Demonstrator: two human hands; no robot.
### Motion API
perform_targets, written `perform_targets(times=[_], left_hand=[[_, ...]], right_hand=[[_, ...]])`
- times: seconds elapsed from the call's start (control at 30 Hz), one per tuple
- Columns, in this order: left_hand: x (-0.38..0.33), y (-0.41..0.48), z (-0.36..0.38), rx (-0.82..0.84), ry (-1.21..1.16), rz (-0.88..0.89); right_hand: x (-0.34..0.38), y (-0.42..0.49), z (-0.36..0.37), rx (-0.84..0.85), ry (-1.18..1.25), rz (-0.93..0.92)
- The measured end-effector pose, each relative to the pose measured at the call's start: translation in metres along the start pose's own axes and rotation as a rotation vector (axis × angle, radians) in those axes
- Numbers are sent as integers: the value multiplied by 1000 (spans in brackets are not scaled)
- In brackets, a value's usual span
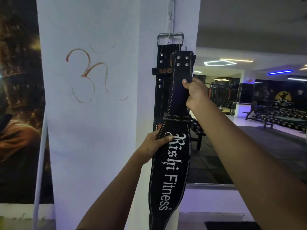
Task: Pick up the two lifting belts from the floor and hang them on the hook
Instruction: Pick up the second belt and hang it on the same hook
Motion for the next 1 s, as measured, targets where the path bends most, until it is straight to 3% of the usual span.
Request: perform_targets(times=[0.13,0.53,0.67,0.83,1.0], left_hand=[[28,-2,-1,11,20,-75],[16,-3,1,44,-5,-23],[-27,1,8,17,-90,77],[-85,15,15,-140,-53,92],[-151,20,22,-64,-139,267]], right_hand=[[3,0,-5,-1,-2,-8],[-2,-6,-13,1,1,1],[-2,-7,-11,11,4,-8],[4,-10,-10,27,43,-30],[16,-16,-12,99,83,-41]])
Point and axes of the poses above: each hand's wrist, its own y-axis towards the middle knuckle, its own z-axis out of the palm, x = y × z, the point moved 6 cm from there along y, towards the middle knuckle, and after that the axes turned 15 degrees about -z, right-handed, at the moved point
